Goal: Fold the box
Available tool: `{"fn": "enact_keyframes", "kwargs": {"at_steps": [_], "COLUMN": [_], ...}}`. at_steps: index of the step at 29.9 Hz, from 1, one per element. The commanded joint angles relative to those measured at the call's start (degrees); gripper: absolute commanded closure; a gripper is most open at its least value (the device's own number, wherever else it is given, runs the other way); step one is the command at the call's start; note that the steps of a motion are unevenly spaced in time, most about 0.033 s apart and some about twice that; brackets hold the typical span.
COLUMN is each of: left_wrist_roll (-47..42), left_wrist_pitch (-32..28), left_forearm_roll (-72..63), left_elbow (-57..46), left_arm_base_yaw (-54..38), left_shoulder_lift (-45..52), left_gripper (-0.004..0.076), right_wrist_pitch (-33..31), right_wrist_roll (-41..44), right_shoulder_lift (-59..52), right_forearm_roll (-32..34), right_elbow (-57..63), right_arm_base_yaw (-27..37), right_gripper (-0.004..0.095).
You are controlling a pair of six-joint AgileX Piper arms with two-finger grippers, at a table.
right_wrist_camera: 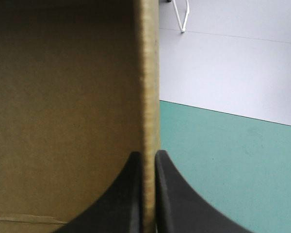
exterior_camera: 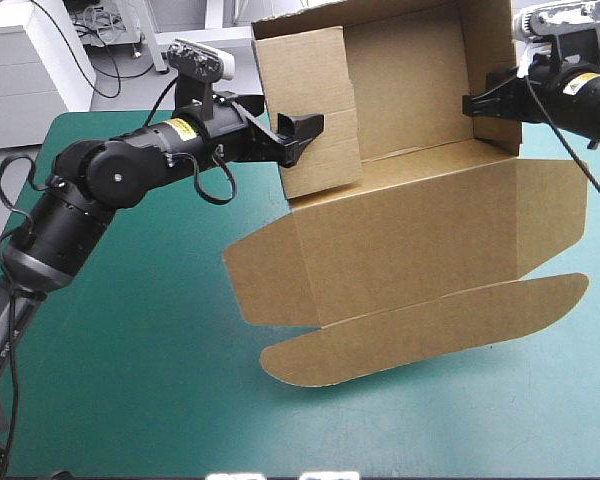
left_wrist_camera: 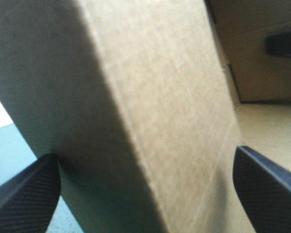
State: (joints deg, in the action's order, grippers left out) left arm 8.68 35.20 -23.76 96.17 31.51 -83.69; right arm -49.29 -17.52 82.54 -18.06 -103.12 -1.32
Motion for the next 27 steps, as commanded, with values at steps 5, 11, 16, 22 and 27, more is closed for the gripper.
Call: {"fn": "enact_keyframes", "kwargs": {"at_steps": [5,11,16,22,27], "left_wrist_roll": [-24.1,-36.5,-43.9,-45.9,-45.9], "left_wrist_pitch": [-4.0,-3.8,-3.9,-6.0,-6.6], "left_forearm_roll": [24.7,35.4,46.3,51.9,52.6], "left_elbow": [5.8,7.0,7.0,6.8,6.8], "left_arm_base_yaw": [5.9,5.9,8.6,11.9,12.3], "left_shoulder_lift": [-2.1,-3.1,-3.5,-3.5,-3.6], "left_gripper": [0.0141,0.0206,0.0367,0.059,0.0731], "right_wrist_pitch": [9.7,11.9,12.1,12.1,12.1], "right_wrist_roll": [8.1,17.5,20.2,21.8,22.1], "right_shoulder_lift": [-2.2,-2.2,-2.2,-2.2,-2.2], "right_forearm_roll": [6.7,13.8,14.0,13.6,13.1], "right_elbow": [-1.5,-1.5,-1.5,-1.5,-1.5], "right_arm_base_yaw": [-6.2,-9.7,-11.4,-11.6,-11.6], "right_gripper": [0.0905,0.0905,0.0905,0.0905,0.0905]}}
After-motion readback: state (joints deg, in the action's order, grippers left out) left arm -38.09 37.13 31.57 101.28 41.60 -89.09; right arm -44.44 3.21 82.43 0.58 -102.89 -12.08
